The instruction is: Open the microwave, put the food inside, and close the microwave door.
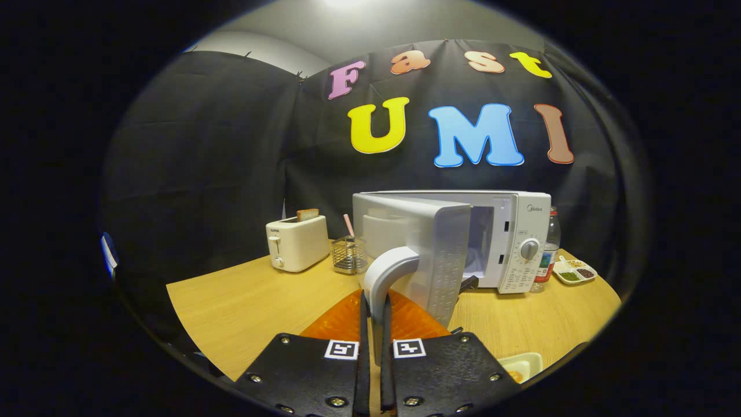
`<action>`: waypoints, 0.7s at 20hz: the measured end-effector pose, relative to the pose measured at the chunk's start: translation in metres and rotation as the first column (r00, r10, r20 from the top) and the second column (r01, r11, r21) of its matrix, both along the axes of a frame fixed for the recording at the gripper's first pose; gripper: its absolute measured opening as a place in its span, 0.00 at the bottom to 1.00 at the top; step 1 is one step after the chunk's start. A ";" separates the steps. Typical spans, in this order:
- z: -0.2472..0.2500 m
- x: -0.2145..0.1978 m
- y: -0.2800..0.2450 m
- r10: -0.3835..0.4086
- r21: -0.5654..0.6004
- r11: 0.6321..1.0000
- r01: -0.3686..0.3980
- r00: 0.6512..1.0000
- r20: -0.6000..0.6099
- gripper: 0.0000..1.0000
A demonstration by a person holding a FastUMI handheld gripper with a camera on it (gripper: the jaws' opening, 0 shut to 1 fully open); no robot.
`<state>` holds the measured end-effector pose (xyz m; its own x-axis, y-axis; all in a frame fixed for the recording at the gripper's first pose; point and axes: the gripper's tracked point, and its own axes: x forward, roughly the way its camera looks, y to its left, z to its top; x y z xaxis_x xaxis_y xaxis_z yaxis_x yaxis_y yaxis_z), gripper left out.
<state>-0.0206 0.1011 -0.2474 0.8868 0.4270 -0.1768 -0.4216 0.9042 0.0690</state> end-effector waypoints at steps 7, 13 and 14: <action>0.003 -0.019 0.047 -0.135 -0.054 0.989 0.139 0.988 0.070 0.08; 0.003 -0.028 0.096 -0.299 -0.018 0.953 0.302 0.948 0.110 0.08; 0.004 -0.029 0.104 -0.330 -0.015 0.942 0.334 0.936 0.125 0.07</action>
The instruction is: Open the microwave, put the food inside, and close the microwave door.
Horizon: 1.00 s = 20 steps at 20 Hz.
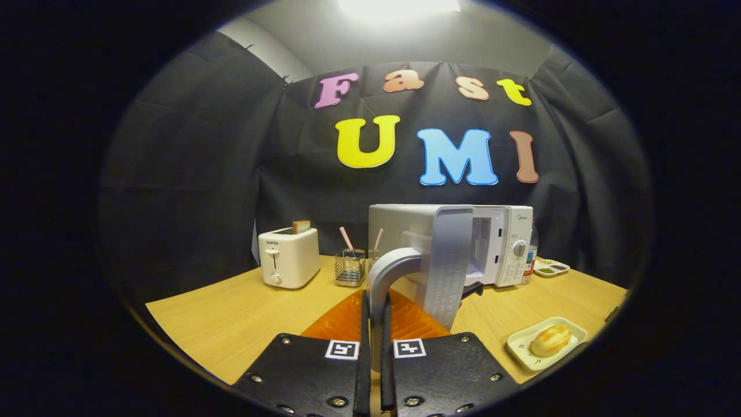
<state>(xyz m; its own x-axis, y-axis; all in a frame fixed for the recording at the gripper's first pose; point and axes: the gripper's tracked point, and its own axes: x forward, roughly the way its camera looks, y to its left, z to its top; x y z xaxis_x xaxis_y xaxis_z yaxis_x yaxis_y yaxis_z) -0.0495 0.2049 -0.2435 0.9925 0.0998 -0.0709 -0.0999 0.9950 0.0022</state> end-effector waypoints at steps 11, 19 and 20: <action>-0.004 -0.005 0.035 -0.030 -0.008 1.000 0.030 1.000 -0.001 0.56; 0.010 -0.045 0.034 0.138 -0.040 0.990 -0.136 0.990 0.044 0.94; 0.017 -0.054 0.032 0.176 -0.028 0.984 -0.175 0.982 0.064 0.94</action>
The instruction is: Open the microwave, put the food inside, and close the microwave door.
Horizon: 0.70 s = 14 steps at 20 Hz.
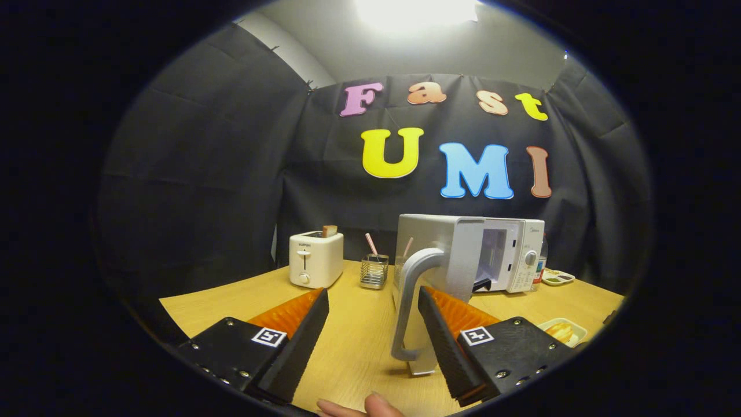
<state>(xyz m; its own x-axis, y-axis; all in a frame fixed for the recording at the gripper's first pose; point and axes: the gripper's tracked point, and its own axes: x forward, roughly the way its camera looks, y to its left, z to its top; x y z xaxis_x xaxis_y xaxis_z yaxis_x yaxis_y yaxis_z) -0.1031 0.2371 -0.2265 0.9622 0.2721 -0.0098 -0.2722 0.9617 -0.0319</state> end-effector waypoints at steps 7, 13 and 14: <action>0.001 -0.014 -0.083 0.074 0.040 0.996 -0.074 0.997 0.006 0.94; -0.028 0.005 -0.168 -0.028 0.015 0.999 0.028 0.999 -0.036 0.94; -0.030 0.006 -0.182 -0.051 0.010 0.999 0.051 0.998 -0.032 0.94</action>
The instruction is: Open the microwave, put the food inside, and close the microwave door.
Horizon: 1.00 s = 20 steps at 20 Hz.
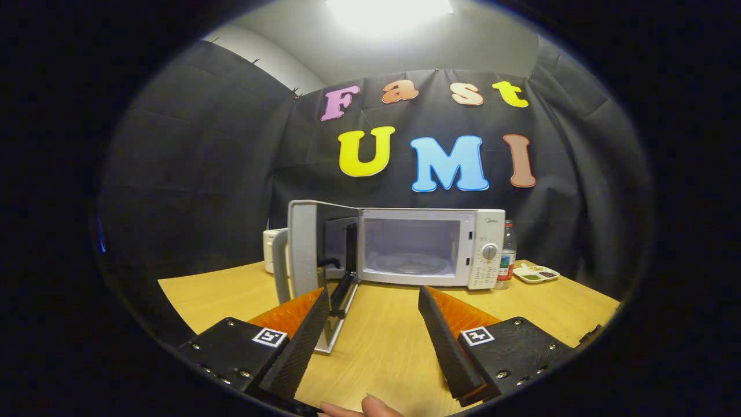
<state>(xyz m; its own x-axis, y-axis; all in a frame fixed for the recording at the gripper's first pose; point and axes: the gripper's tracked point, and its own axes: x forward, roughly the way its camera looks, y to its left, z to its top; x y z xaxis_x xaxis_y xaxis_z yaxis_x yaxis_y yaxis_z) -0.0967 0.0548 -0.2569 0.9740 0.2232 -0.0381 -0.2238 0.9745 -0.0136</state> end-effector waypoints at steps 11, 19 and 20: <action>-0.051 0.009 -0.104 -0.159 -0.032 0.987 0.157 0.981 -0.111 0.94; -0.111 0.019 -0.129 -0.185 -0.068 0.983 0.172 0.923 -0.337 0.94; -0.121 0.018 -0.129 -0.181 -0.073 0.984 0.165 0.907 -0.380 0.94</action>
